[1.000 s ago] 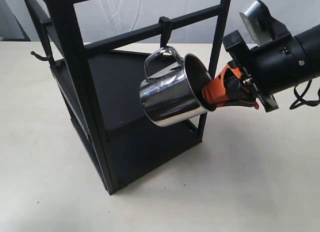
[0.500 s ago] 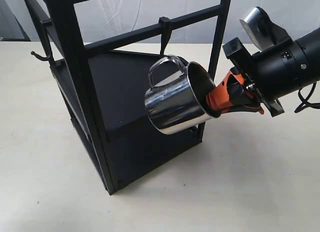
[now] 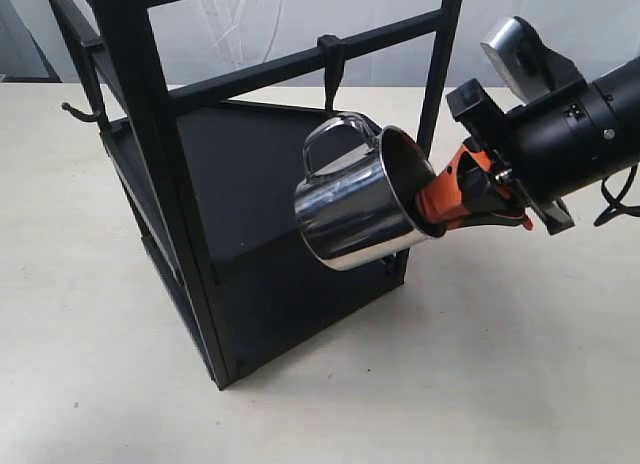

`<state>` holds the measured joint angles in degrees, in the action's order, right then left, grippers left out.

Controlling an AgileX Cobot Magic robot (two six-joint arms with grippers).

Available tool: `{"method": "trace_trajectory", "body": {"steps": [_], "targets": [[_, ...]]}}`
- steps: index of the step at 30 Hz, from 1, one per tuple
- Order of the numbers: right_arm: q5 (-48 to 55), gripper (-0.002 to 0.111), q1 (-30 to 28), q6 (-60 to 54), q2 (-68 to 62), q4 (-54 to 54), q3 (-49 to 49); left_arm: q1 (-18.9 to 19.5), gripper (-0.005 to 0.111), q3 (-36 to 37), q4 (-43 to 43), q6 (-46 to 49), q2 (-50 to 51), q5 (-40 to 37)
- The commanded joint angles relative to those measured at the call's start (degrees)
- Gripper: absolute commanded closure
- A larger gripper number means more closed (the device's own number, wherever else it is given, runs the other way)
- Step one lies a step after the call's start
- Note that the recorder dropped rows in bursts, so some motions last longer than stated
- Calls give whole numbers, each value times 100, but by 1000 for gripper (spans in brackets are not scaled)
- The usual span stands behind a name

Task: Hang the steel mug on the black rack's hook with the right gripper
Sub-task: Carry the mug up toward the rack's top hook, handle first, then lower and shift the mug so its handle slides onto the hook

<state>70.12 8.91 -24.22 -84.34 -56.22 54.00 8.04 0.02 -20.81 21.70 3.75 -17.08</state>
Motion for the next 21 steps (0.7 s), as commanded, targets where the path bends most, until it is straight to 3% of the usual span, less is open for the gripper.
{"method": "trace_trajectory", "body": {"steps": [1,21], "targets": [[-16,109,-25,-21,7,457,0,-22,105,-2,-24,8,-41,115],[-16,109,-25,133,7,33,0,-22,105,-2,-59,8,-41,125]]}}
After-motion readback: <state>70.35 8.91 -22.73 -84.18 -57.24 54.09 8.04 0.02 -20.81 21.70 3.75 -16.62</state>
